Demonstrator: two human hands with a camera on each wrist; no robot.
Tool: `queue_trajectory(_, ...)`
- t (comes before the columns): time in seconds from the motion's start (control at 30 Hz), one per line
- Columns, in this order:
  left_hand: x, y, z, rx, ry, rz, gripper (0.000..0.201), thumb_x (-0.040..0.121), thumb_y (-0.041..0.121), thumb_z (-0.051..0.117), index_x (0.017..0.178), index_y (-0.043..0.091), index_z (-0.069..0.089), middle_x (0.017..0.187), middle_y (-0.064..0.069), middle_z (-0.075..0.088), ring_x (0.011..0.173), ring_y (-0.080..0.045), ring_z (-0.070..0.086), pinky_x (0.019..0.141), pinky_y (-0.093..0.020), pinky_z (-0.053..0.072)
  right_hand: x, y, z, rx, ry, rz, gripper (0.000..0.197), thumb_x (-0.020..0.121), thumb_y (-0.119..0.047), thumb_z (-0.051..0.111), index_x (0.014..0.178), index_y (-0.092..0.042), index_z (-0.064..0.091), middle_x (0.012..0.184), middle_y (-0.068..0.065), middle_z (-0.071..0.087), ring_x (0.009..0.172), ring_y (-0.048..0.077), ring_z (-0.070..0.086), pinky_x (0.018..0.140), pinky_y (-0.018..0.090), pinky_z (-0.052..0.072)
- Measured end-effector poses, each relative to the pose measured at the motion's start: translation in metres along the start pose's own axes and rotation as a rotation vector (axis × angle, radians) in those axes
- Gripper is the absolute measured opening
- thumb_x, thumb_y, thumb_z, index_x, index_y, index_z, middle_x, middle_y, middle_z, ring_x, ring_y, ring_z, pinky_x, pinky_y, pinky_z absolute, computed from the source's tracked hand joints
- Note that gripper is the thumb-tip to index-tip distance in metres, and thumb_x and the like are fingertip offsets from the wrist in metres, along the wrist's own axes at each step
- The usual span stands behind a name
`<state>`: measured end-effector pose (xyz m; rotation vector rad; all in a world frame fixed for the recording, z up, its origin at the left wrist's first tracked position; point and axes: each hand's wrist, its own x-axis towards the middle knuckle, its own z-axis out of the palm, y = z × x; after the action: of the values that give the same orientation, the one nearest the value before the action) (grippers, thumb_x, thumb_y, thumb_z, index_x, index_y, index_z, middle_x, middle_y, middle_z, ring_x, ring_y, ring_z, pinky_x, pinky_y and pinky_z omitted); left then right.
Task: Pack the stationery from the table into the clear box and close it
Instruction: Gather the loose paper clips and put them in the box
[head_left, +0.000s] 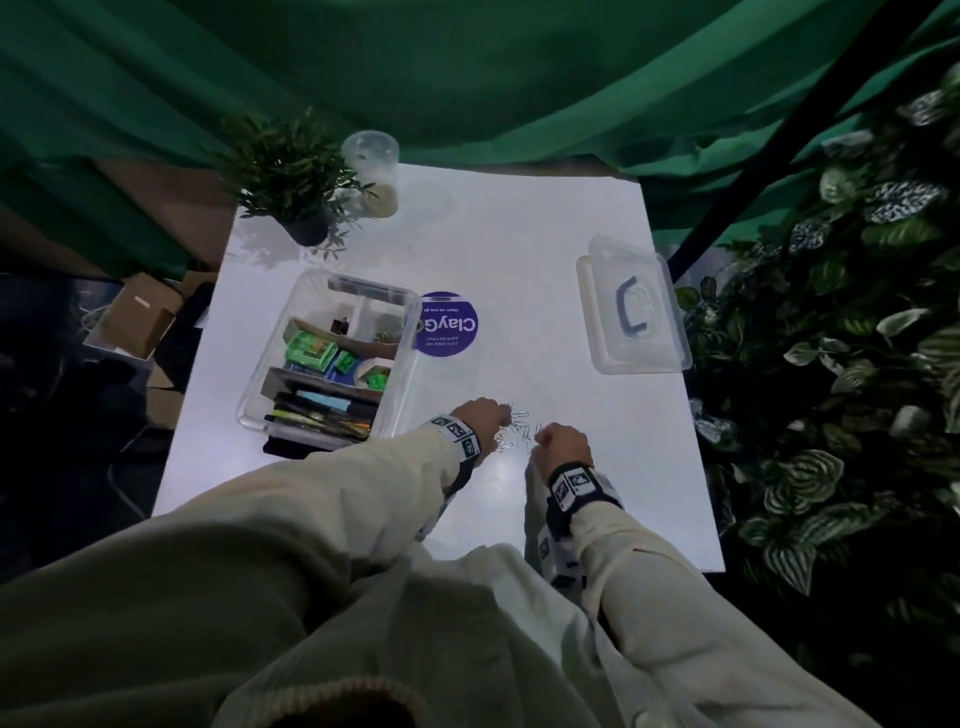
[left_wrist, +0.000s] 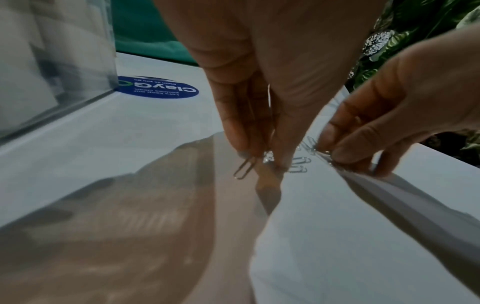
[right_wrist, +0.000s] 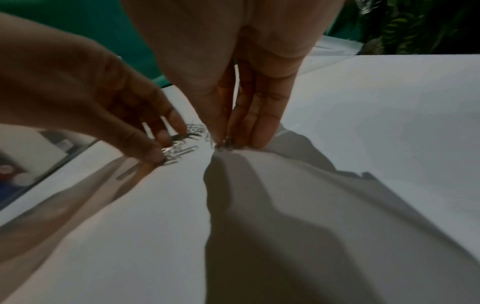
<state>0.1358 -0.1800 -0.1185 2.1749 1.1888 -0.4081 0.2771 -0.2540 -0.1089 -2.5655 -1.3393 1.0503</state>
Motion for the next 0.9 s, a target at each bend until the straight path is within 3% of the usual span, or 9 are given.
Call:
queue_trajectory(0.07, 0.003, 0.005, 0.001, -0.034, 0.028, 0.034, 0.036, 0.086, 0.012, 0.061, 0.121, 0.019, 0.057, 0.119, -0.005, 0.059, 0.112, -0.026, 0.056, 0.091, -0.033, 0.046, 0.000, -0.005, 0.002, -0.013, -0.034, -0.114, 0.031, 0.086, -0.011, 0.059, 0.115, -0.017, 0.067, 0.120, 0.008, 0.063, 0.112, 0.026, 0.059, 0.093, 0.028, 0.047)
queue_trajectory(0.17, 0.004, -0.002, -0.002, -0.091, 0.102, 0.055, 0.034, 0.084, 0.019, 0.064, 0.117, 0.022, 0.057, 0.114, 0.000, 0.056, 0.106, -0.023, 0.058, 0.087, -0.032, 0.046, -0.001, 0.004, -0.002, 0.012, 0.028, -0.181, 0.036, 0.082, -0.007, 0.054, 0.114, -0.020, 0.064, 0.118, 0.003, 0.055, 0.107, 0.022, 0.058, 0.089, 0.028, 0.048)
queue_trajectory(0.23, 0.001, -0.013, -0.002, -0.050, 0.102, 0.090, 0.053, 0.080, 0.030, 0.070, 0.128, 0.025, 0.048, 0.120, 0.001, 0.048, 0.105, -0.021, 0.056, 0.084, -0.033, 0.048, -0.002, 0.013, -0.004, 0.015, 0.079, -0.178, 0.043, 0.080, -0.008, 0.052, 0.119, -0.026, 0.060, 0.122, -0.002, 0.046, 0.108, 0.019, 0.055, 0.086, 0.025, 0.045)
queue_trajectory(0.3, -0.001, -0.018, -0.002, 0.086, 0.056, 0.131, 0.080, 0.074, 0.039, 0.074, 0.140, 0.028, 0.032, 0.128, 0.000, 0.038, 0.109, -0.021, 0.050, 0.084, -0.036, 0.050, -0.002, 0.019, -0.004, -0.060, 0.038, -0.186, 0.055, 0.078, -0.012, 0.056, 0.129, -0.030, 0.051, 0.129, -0.005, 0.040, 0.116, 0.017, 0.049, 0.089, 0.026, 0.044)
queue_trajectory(0.37, 0.001, -0.017, -0.004, 0.187, 0.014, 0.157, 0.093, 0.070, 0.042, 0.077, 0.145, 0.029, 0.023, 0.133, -0.001, 0.034, 0.114, -0.022, 0.045, 0.086, -0.039, 0.051, 0.000, 0.020, -0.005, -0.169, -0.011, -0.242, 0.060, 0.077, -0.017, 0.062, 0.134, -0.028, 0.045, 0.130, -0.003, 0.038, 0.121, 0.017, 0.043, 0.091, 0.030, 0.046)
queue_trajectory(0.6, 0.008, -0.018, -0.009, 0.248, -0.029, 0.259, 0.063, 0.076, 0.043, 0.074, 0.129, 0.022, 0.048, 0.124, -0.002, 0.043, 0.111, -0.023, 0.044, 0.081, -0.036, 0.047, 0.003, 0.010, 0.005, -0.207, -0.017, -0.365, 0.042, 0.082, -0.031, 0.063, 0.120, -0.021, 0.051, 0.118, 0.000, 0.042, 0.111, 0.020, 0.043, 0.083, 0.034, 0.049)
queue_trajectory(0.77, 0.003, -0.023, -0.002, 0.309, 0.023, 0.331, 0.046, 0.084, 0.047, 0.064, 0.120, 0.019, 0.055, 0.120, -0.003, 0.047, 0.108, -0.024, 0.048, 0.078, -0.036, 0.049, 0.011, 0.009, 0.010, -0.272, -0.045, -0.406, 0.031, 0.088, -0.028, 0.061, 0.115, -0.014, 0.057, 0.120, 0.005, 0.045, 0.111, 0.023, 0.046, 0.081, 0.033, 0.046)
queue_trajectory(0.9, -0.002, -0.022, 0.003, 0.274, 0.087, 0.308, 0.044, 0.085, 0.052, 0.060, 0.113, 0.018, 0.058, 0.117, -0.002, 0.050, 0.106, -0.022, 0.049, 0.077, -0.034, 0.046, 0.012, 0.010, 0.011, -0.271, -0.028, -0.426, 0.026, 0.091, -0.029, 0.059, 0.112, -0.014, 0.061, 0.119, 0.006, 0.048, 0.111, 0.023, 0.046, 0.080, 0.033, 0.046)
